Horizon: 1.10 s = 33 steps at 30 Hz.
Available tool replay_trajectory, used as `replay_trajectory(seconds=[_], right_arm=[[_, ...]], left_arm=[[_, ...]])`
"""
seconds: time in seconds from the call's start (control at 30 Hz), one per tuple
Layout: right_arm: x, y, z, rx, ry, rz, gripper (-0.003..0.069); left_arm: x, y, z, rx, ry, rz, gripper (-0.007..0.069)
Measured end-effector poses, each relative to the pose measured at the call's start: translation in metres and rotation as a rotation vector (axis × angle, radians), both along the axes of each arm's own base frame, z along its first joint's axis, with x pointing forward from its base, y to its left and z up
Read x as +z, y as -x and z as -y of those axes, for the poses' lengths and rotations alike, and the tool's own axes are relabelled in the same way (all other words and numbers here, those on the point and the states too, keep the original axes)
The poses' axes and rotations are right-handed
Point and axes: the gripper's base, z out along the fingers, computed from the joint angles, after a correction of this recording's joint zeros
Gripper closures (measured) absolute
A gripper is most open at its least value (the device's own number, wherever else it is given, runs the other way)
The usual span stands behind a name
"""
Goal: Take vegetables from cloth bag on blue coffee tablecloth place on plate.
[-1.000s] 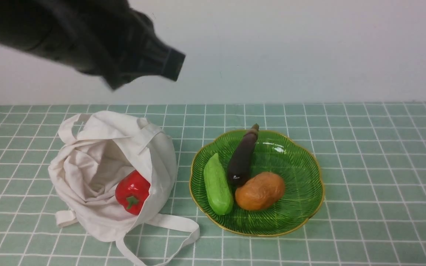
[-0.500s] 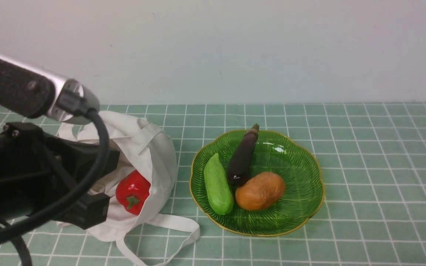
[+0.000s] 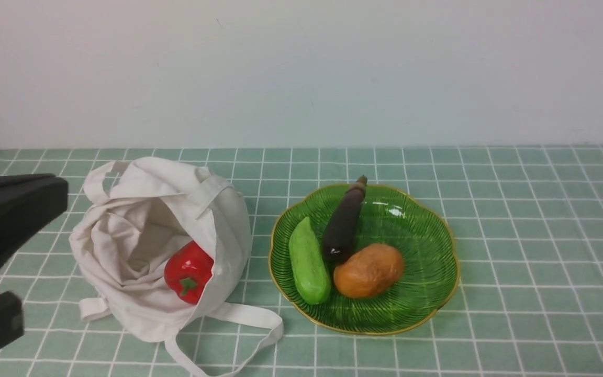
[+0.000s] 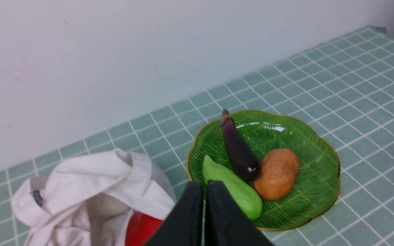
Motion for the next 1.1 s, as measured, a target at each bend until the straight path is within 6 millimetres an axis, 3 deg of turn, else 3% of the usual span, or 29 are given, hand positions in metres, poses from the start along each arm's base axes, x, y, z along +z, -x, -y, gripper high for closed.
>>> replay_trajectory(seconds=[0.17, 0.27, 0.53, 0.67, 1.1], right_arm=[[0.0, 0.0, 0.0, 0.0, 0.0, 0.0, 0.0669], [0.0, 0.0, 0.0, 0.0, 0.0, 0.0, 0.0669], [0.0, 0.0, 0.0, 0.0, 0.0, 0.0, 0.0669], [0.0, 0.0, 0.0, 0.0, 0.0, 0.0, 0.0669], [0.0, 0.0, 0.0, 0.0, 0.0, 0.0, 0.0669]], left_arm=[[-0.041, 0.023, -0.024, 0.108, 0.057, 0.04, 0.0632], [-0.092, 0.032, -0.038, 0.246, 0.076, 0.022, 0.0632], [-0.19, 0.045, -0.053, 0.474, 0.043, -0.023, 0.0632], [-0.21, 0.044, -0.053, 0.478, 0.027, -0.06, 0.0632], [-0.208, 0.041, -0.052, 0.468, 0.049, -0.004, 0.0632]])
